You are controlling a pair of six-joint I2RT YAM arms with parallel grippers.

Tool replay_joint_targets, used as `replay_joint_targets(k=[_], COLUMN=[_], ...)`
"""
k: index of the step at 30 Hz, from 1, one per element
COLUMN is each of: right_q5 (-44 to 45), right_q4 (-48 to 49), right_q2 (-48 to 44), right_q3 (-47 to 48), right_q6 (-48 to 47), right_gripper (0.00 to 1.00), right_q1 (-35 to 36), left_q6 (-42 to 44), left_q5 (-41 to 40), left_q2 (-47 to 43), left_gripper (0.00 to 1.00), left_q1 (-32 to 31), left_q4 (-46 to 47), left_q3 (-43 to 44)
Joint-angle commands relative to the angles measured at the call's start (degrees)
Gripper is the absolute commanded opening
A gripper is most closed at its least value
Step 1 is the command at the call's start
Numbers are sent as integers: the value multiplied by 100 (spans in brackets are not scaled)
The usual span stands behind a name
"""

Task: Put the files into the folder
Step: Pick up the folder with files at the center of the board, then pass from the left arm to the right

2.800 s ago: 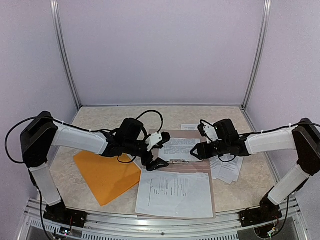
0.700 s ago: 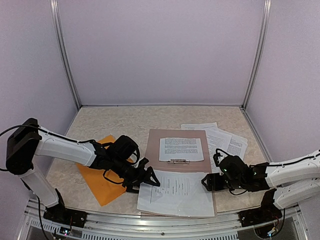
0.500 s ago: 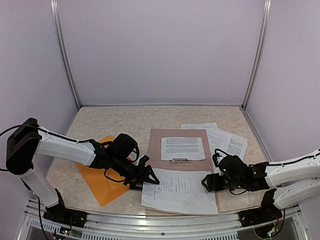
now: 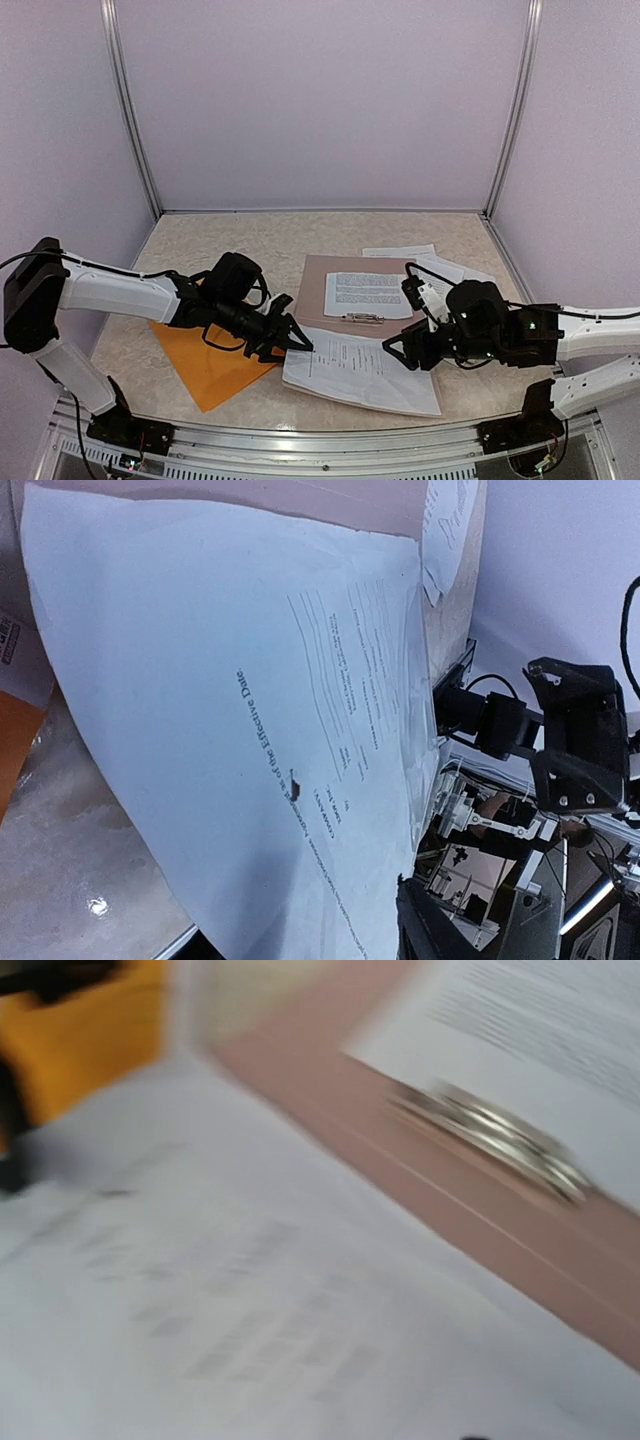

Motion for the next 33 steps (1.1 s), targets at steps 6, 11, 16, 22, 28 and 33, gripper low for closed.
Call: replay_joint_targets(k=[6,11,16,22,28,33], right_q5=[506,1130,1577,1939,2343,2473], right_q4=[-827,-1466,-1910,-2334,-2722,-2858], right_q2=[654,1571,2324,3067,3615,3704], right_q3=[1125,1915,2493,2948,3244,3527], right_q6=[-964,-1145,-1217,-1289,-1341,-1520], right_gripper=[73,77,77,72,61,26], right_q1=[1477,2186,2466,2489,2495,2494], left_q6=[6,23,48,68,94,198], left_q5=[173,154,158,173,184,103], left_q2=[-146,-157,-164,-201,-203,-251], left_gripper=[49,51,51,53,54,56], left_q1=[159,224,237,237,243,246], left_q4=[-43,-101,-146,-184,-223,-394], left_q3=[274,296,315,302,312,319])
